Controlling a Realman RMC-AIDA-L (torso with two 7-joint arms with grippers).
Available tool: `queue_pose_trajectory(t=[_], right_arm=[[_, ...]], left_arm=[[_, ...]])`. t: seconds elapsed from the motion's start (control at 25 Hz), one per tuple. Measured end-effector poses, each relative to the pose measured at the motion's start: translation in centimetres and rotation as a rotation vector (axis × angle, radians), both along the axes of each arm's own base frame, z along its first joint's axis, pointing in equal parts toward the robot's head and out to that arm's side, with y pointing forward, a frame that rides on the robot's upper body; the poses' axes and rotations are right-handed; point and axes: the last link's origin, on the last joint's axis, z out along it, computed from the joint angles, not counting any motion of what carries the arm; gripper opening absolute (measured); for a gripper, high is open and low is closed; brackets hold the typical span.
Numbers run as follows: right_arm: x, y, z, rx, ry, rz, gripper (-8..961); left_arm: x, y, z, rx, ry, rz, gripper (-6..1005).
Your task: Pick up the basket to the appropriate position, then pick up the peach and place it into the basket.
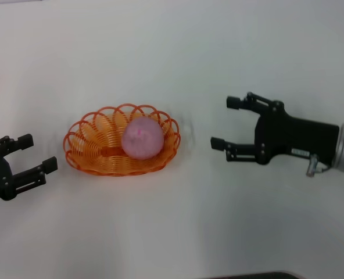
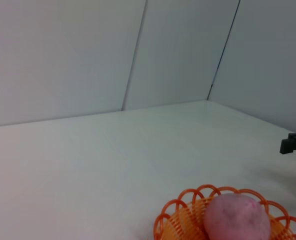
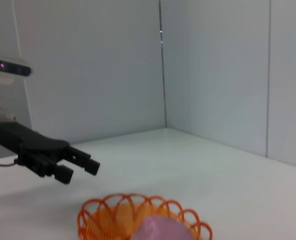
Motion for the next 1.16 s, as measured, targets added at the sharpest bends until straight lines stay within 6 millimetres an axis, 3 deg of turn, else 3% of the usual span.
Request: queue_pose_trajectory(t=[0.28,1.16], right_arm=[[1.3,-1.0,-0.9,0.002,-0.032,-0.035,958],[1.1,-0.5,-1.2,0.003,-0.046,-0.033,958]], left_arm=[[-0.1,-0.2,0.0,-0.003,0.003,0.004,797],[0.2,0.2,-0.2,0.0,-0.012,-0.003,798]])
